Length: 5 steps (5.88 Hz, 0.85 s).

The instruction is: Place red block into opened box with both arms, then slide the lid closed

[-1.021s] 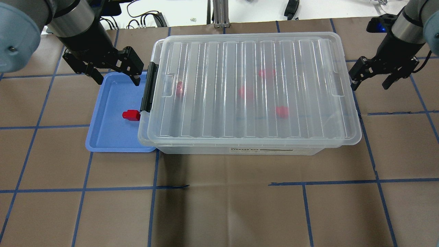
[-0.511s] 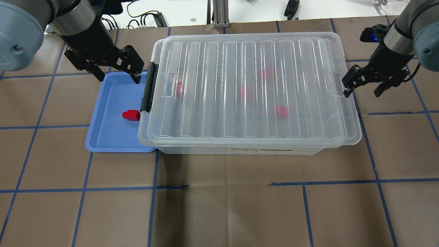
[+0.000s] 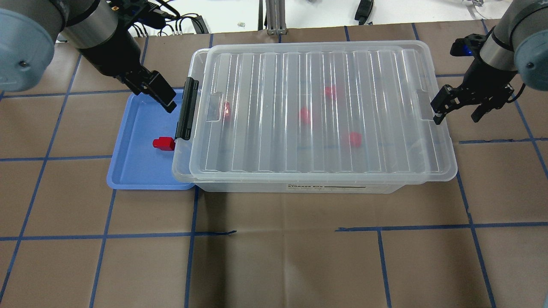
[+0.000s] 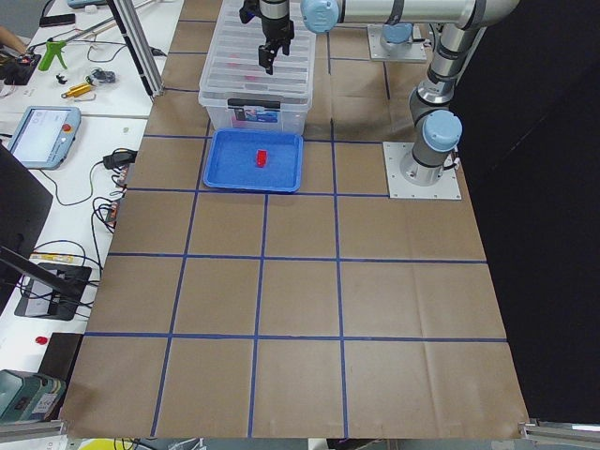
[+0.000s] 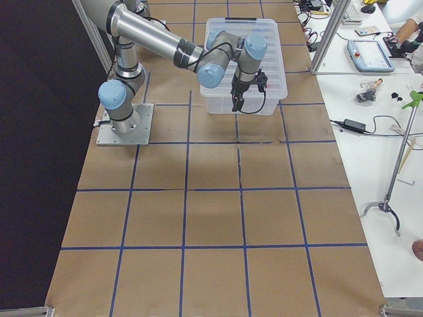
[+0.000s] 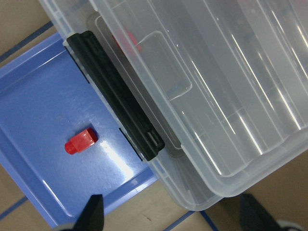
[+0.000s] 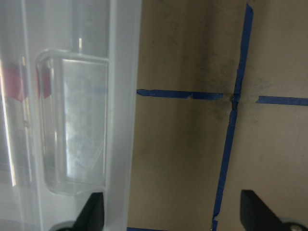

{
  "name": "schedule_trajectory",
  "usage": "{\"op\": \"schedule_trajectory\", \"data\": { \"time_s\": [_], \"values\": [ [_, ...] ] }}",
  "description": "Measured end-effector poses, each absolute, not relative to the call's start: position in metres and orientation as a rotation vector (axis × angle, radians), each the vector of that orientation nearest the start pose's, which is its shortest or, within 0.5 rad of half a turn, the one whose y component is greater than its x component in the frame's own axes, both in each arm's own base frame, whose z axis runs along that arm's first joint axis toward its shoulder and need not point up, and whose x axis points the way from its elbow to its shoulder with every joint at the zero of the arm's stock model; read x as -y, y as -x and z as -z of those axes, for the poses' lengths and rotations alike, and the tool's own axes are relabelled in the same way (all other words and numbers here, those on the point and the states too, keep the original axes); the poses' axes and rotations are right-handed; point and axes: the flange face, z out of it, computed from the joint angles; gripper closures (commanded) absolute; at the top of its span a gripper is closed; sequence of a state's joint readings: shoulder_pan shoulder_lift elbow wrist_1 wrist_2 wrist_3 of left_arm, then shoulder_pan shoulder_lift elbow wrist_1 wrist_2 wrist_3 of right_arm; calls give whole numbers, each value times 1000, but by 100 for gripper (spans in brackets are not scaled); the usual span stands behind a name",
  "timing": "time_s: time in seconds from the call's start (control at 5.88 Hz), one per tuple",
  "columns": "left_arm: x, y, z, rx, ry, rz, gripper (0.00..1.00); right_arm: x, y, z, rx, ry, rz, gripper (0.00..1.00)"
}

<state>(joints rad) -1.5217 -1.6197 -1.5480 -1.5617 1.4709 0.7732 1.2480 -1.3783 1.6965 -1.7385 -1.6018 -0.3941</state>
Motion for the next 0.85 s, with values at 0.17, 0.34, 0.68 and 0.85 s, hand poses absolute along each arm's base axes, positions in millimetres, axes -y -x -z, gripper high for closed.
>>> {"op": "schedule_trajectory", "data": {
  "time_s": [0.17,0.34,0.68,0.85],
  "values": [
    [519,109,-469,-2905,-1435,39,2,552,56,-346,-3151,138,-234,0],
    [524,105,-459,-2761,-1691,47,2,551,70,-347,-3185,152,-241,0],
    [544,101,-436,-2418,-2133,75,2,548,105,-349,-3226,156,-240,0],
    [548,94,-432,-2336,-2219,77,2,546,121,-350,-3236,160,-247,0]
  ]
}}
